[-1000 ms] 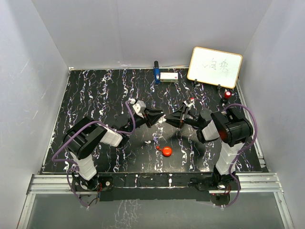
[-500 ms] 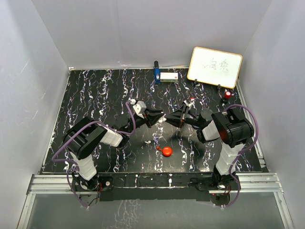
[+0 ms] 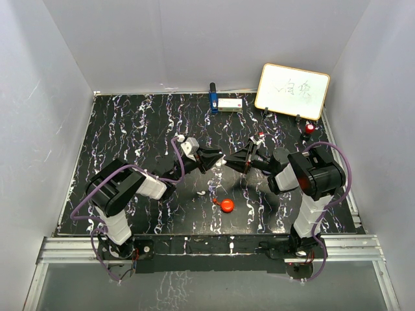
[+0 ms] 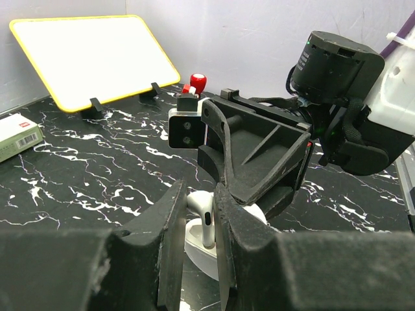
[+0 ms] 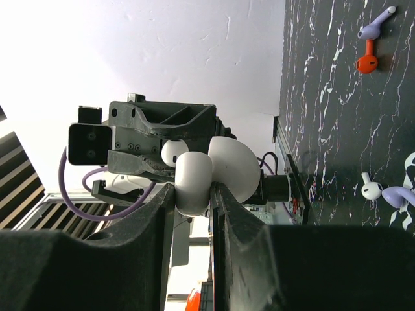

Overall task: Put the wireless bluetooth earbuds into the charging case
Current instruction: Place the earbud in the charging case, then pick up the earbud from the center of the board, then place the earbud in the charging case.

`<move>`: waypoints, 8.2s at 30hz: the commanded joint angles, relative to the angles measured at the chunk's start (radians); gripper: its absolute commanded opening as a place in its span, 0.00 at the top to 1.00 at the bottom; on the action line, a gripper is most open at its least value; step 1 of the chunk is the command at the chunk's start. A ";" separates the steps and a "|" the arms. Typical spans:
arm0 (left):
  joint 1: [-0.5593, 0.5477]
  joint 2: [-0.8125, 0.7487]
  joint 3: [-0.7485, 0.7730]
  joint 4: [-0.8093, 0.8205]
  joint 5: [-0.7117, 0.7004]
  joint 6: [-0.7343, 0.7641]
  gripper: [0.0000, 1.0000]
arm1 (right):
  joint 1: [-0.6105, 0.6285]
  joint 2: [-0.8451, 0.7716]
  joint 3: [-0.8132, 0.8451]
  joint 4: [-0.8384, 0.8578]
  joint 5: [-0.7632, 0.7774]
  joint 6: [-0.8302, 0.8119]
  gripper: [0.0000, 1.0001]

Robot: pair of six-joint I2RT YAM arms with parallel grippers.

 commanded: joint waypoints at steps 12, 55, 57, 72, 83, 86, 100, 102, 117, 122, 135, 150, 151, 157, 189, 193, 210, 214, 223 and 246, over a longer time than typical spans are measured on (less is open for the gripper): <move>0.003 -0.070 -0.035 0.194 0.027 0.029 0.92 | 0.004 -0.046 0.035 0.341 0.014 0.016 1.00; 0.004 -0.666 -0.161 -0.535 -0.316 -0.015 0.10 | -0.029 0.020 0.043 0.339 -0.012 -0.022 1.00; 0.002 -0.710 -0.139 -0.728 -0.295 -0.039 0.03 | -0.045 0.022 0.045 0.336 -0.021 -0.027 1.00; -0.092 -0.565 0.086 -1.432 -0.397 0.036 0.04 | -0.105 -0.074 0.038 0.191 -0.052 -0.133 1.00; -0.202 -0.411 0.191 -1.557 -0.490 0.088 0.09 | -0.118 -0.194 0.027 -0.009 -0.059 -0.261 1.00; -0.206 -0.373 0.199 -1.580 -0.499 0.094 0.12 | -0.119 -0.195 0.019 -0.005 -0.059 -0.261 1.00; -0.250 -0.304 0.198 -1.580 -0.537 0.134 0.24 | -0.129 -0.189 0.010 0.016 -0.065 -0.255 1.00; -0.256 -0.294 0.202 -1.583 -0.543 0.137 0.27 | -0.129 -0.189 0.010 0.018 -0.064 -0.253 1.00; -0.282 -0.208 0.229 -1.581 -0.564 0.154 0.45 | -0.133 -0.187 0.018 0.029 -0.073 -0.239 1.00; -0.282 -0.193 0.236 -1.584 -0.559 0.155 0.50 | -0.134 -0.188 0.019 0.033 -0.074 -0.235 1.00; -0.282 -0.198 0.235 -1.612 -0.553 0.141 0.60 | -0.137 -0.174 0.008 0.076 -0.074 -0.212 1.00; -0.282 -0.217 0.229 -1.630 -0.533 0.125 0.75 | -0.138 -0.168 0.000 0.100 -0.070 -0.197 1.00; -0.282 -0.218 0.227 -1.630 -0.533 0.123 0.75 | -0.138 -0.168 -0.001 0.101 -0.070 -0.196 1.00; -0.283 -0.222 0.223 -1.630 -0.527 0.118 0.82 | -0.137 -0.167 -0.001 0.104 -0.069 -0.196 1.00; 0.014 -0.496 0.125 -0.730 -0.246 -0.486 1.00 | -0.132 -0.110 -0.040 0.188 -0.047 -0.164 1.00; 0.014 -0.450 0.074 -0.536 -0.232 -0.600 1.00 | -0.122 -0.077 -0.040 0.217 -0.023 -0.145 1.00; 0.013 -0.242 -0.064 0.002 -0.288 -0.841 1.00 | -0.046 0.006 -0.005 0.336 0.079 -0.073 1.00; 0.013 -0.219 -0.081 0.051 -0.316 -0.877 1.00 | -0.033 0.006 -0.002 0.335 0.098 -0.089 1.00; -0.024 -0.188 -0.117 0.142 -0.405 -0.955 1.00 | -0.011 -0.016 -0.008 0.337 0.149 -0.151 1.00; -0.127 -0.117 -0.120 0.193 -0.551 -0.973 1.00 | 0.005 -0.111 -0.058 0.339 0.202 -0.216 1.00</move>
